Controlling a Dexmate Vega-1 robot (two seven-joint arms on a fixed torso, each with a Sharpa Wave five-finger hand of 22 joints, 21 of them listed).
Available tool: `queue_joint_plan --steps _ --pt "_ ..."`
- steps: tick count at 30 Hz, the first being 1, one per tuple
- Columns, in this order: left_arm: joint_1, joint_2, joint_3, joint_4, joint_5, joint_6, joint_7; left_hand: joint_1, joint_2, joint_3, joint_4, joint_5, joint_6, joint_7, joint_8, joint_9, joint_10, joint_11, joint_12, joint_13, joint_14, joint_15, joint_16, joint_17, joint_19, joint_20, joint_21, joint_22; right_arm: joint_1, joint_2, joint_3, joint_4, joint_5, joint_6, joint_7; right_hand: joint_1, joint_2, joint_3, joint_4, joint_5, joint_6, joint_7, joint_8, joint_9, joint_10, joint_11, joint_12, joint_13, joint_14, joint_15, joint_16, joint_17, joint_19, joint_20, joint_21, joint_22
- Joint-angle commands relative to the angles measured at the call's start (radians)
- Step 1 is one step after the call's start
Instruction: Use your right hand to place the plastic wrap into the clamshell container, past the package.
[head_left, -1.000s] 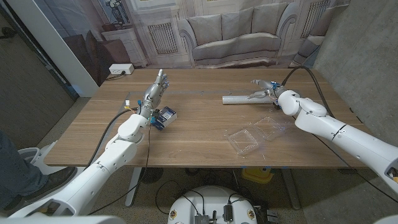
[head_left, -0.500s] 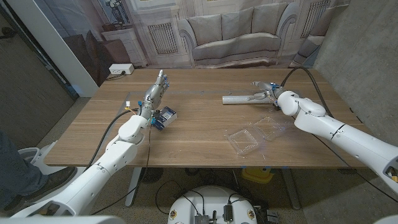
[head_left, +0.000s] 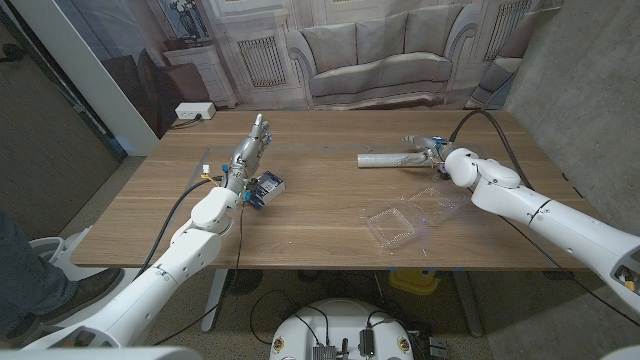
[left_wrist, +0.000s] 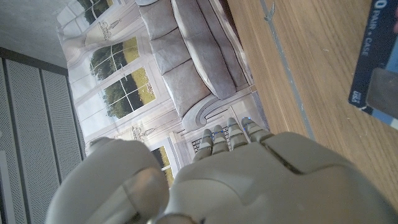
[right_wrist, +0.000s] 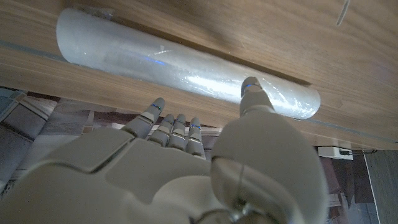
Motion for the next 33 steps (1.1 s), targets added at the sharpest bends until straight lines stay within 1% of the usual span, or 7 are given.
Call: queue_joint_plan --steps 1,5,9,13,14,19,33 --pt "0.011 -0.001 -0.001 -0.015 0.005 0.001 0.012 0.001 0.003 -0.006 -0.006 0.006 0.008 0.003 -0.003 0.003 0.000 -0.005 -0.003 0.003 0.001 -0.004 -0.002 0.002 -0.008 0.007 0.001 0.005 0.014 0.010 -0.013 0.035 -0.005 0.016 0.015 0.010 0.004 0.004 0.001 0.003 0.015 0.003 0.006 0.006 0.015 -0.001 0.007 0.004 0.015 -0.001 0.008 0.004 0.017 -0.036 0.006 0.003" --pt "0.011 -0.005 -0.001 -0.010 0.003 -0.002 0.011 0.001 0.003 -0.006 -0.005 0.006 0.008 0.002 -0.003 0.003 0.000 -0.006 -0.003 0.003 0.001 -0.004 -0.002 0.002 -0.008 0.008 0.001 0.005 0.018 0.014 -0.015 0.045 -0.002 0.017 0.017 0.012 0.005 0.004 0.004 0.003 0.021 0.002 0.007 0.006 0.024 -0.007 0.010 0.004 0.024 -0.009 0.011 0.005 0.025 -0.038 0.008 0.003" --pt "0.010 -0.007 -0.001 -0.007 0.004 -0.005 0.012 0.002 0.003 -0.006 -0.006 0.006 0.007 0.003 -0.004 0.003 0.000 -0.006 -0.003 0.003 0.001 -0.004 -0.002 0.002 -0.008 0.007 0.001 0.005 0.022 0.019 -0.015 0.057 0.003 0.024 0.016 0.014 0.005 0.003 0.005 0.003 0.022 0.003 0.006 0.006 0.032 -0.003 0.013 0.003 0.035 -0.016 0.013 0.005 0.044 -0.047 0.014 0.003" --pt "0.009 -0.009 -0.001 -0.005 0.004 -0.006 0.012 0.002 0.003 -0.006 -0.006 0.006 0.008 0.004 -0.004 0.003 0.000 -0.004 -0.003 0.003 0.001 -0.004 -0.002 0.002 -0.008 0.008 0.001 0.005 0.028 0.024 -0.020 0.071 0.006 0.026 0.020 0.017 0.007 0.004 0.006 0.003 0.025 0.002 0.006 0.006 0.036 -0.004 0.014 0.003 0.042 -0.017 0.015 0.005 0.049 -0.049 0.015 0.003" --pt "0.009 -0.009 0.000 -0.005 0.004 -0.006 0.012 0.002 0.003 -0.006 -0.006 0.006 0.008 0.004 -0.004 0.003 0.000 -0.004 -0.003 0.003 0.001 -0.004 -0.002 0.002 -0.008 0.008 0.001 0.005 0.030 0.025 -0.022 0.074 0.006 0.028 0.020 0.018 0.007 0.004 0.006 0.003 0.025 0.002 0.006 0.006 0.038 -0.008 0.015 0.003 0.042 -0.017 0.014 0.005 0.050 -0.049 0.015 0.003" --pt "0.008 -0.007 0.001 -0.007 0.005 0.002 0.013 0.002 0.003 -0.006 -0.006 0.006 0.007 0.003 -0.004 0.003 -0.001 -0.005 -0.004 0.003 0.001 -0.004 -0.002 0.002 -0.008 0.008 0.001 0.005 0.039 0.033 -0.029 0.093 0.008 0.035 0.022 0.020 0.010 0.005 0.008 0.004 0.027 0.004 0.006 0.006 0.041 -0.006 0.016 0.003 0.048 -0.019 0.015 0.005 0.058 -0.050 0.017 0.004" --pt "0.002 -0.005 0.003 -0.006 0.004 0.016 0.015 0.002 0.004 -0.006 -0.006 0.006 0.007 0.004 -0.005 0.003 0.000 -0.004 -0.004 0.003 0.001 -0.004 -0.002 0.002 -0.007 0.008 0.001 0.005 0.040 0.044 -0.035 0.128 0.027 0.040 0.013 0.032 0.017 0.008 0.008 0.005 0.037 0.000 0.008 0.006 0.052 -0.010 0.018 0.003 0.057 -0.023 0.015 0.005 0.063 -0.052 0.016 0.004"
